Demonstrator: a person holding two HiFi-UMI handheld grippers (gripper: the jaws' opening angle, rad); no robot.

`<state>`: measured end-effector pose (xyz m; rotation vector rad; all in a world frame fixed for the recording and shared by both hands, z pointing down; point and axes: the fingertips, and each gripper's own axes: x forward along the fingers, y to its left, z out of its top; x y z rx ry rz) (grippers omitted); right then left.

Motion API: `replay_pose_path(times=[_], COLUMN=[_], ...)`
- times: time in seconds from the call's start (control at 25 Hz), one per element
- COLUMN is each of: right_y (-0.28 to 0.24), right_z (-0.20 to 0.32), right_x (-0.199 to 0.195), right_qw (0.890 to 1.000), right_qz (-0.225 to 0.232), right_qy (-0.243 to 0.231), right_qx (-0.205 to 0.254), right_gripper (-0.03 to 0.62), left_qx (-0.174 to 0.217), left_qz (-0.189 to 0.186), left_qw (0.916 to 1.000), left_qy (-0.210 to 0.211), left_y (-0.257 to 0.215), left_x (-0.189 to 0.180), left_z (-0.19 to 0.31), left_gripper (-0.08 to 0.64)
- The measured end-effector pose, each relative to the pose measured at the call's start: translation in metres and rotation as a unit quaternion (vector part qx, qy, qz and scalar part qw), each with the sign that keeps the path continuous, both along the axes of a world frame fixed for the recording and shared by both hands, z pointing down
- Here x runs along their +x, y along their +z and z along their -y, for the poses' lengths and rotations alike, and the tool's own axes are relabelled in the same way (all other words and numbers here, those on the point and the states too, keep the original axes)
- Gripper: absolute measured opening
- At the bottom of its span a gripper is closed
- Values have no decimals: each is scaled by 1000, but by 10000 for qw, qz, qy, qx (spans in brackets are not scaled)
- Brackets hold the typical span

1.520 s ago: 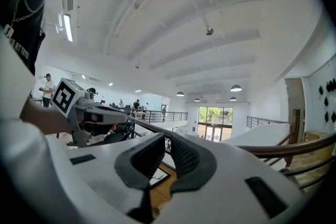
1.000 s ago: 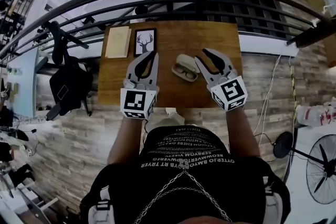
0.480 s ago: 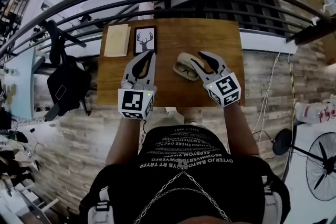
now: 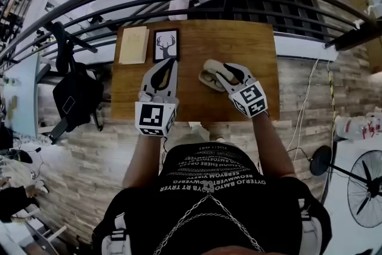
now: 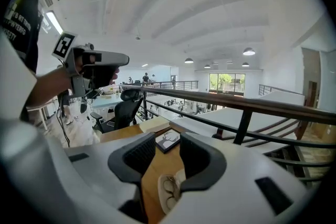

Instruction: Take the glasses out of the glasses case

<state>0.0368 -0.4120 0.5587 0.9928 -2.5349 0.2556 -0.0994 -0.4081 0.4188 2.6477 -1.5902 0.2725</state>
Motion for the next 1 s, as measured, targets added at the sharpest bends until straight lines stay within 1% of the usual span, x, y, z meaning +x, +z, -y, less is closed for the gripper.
replay_pose_path(times=[0.28,0.6,0.8,1.0], right_y=[39,89,115,142], right_z=[1,4,4,7], right_x=[-1,1,3,2], right_qw=[9998,9977,9956,9928], right_qz=[-127,-221,-567,-729], right_qy=[-46,-10,-104,-173], right_qx=[-135,-638,-742,-936], right_gripper=[143,149,149,149], left_qx=[18,2,-46,-34], left_qz=[-5,29,47,46], left_qw=[10000,10000,10000,10000], left_qy=[-28,-50,-34,-35], left_y=[0,1,1,1], left_x=[-5,-7,-3,-1], left_z=[0,-1,-1,5], left_gripper=[34,34,34,32])
